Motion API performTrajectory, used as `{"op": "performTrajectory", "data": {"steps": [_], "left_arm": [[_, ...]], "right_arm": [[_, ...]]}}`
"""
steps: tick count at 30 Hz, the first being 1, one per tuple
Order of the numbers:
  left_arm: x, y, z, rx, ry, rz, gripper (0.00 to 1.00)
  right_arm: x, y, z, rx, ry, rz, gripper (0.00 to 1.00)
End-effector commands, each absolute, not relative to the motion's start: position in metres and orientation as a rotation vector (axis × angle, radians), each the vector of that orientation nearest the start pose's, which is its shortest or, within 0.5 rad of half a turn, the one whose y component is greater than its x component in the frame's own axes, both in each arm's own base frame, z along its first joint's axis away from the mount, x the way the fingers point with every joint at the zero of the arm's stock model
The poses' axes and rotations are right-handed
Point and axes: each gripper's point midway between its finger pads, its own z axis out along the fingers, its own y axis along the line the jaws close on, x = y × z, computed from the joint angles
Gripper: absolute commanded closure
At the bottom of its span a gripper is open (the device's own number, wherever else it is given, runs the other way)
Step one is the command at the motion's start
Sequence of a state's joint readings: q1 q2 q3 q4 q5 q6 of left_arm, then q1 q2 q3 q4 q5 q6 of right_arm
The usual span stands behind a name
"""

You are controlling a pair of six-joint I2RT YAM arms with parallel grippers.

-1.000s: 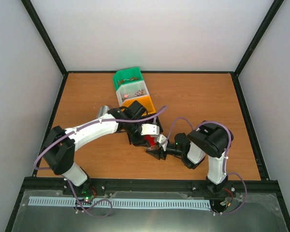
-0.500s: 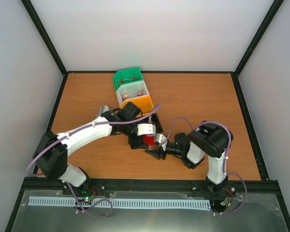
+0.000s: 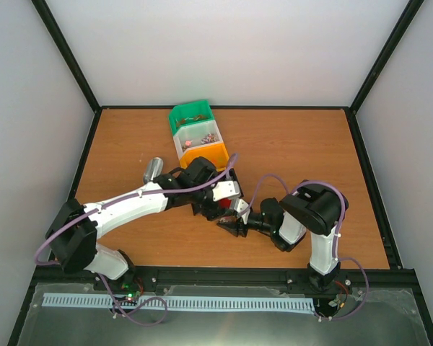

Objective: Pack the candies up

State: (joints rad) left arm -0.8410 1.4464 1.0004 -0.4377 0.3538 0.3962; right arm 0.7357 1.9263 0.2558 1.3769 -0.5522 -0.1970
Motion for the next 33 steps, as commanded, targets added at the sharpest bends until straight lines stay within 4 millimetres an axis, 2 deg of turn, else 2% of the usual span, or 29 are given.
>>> {"op": "performTrajectory", "data": {"steps": [1,3,9,19,23,25,26,28,30,33], "left_arm": [[0.212,-0.325,0.139,1.571,1.919,-0.595,0.27],[0.211,-0.32,0.135,1.61,1.902,-0.557,0.27],[0.206,-0.314,0.134,1.632,1.912,-0.557,0.13],[0.204,-0.322,0.145,1.645,1.864,-0.621,0.32],[0.181,-0.309,0.143,1.865,1.747,-0.743,0.38],[0.168,-0.3,0.132,2.051,1.644,-0.738,0.4],[0.164,-0.296,0.129,2.161,1.54,-0.716,0.4],[0.161,-0.288,0.12,2.299,1.453,-0.687,0.4],[0.163,-0.286,0.115,2.37,1.438,-0.672,0.4],[0.175,-0.298,0.12,2.292,1.555,-0.693,0.31]], "right_arm": [[0.211,0.313,0.068,-1.179,1.396,0.85,0.5],[0.211,0.313,0.068,-1.182,1.395,0.849,0.5],[0.21,0.314,0.067,-1.185,1.395,0.854,0.5],[0.205,0.315,0.068,-1.218,1.366,0.86,0.5],[0.197,0.315,0.068,-1.251,1.336,0.879,0.5],[0.193,0.316,0.069,-1.268,1.32,0.9,0.5],[0.192,0.316,0.069,-1.272,1.315,0.909,0.5],[0.189,0.317,0.069,-1.281,1.31,0.923,0.5],[0.188,0.317,0.069,-1.282,1.312,0.93,0.5],[0.19,0.317,0.069,-1.274,1.32,0.923,0.5]]}}
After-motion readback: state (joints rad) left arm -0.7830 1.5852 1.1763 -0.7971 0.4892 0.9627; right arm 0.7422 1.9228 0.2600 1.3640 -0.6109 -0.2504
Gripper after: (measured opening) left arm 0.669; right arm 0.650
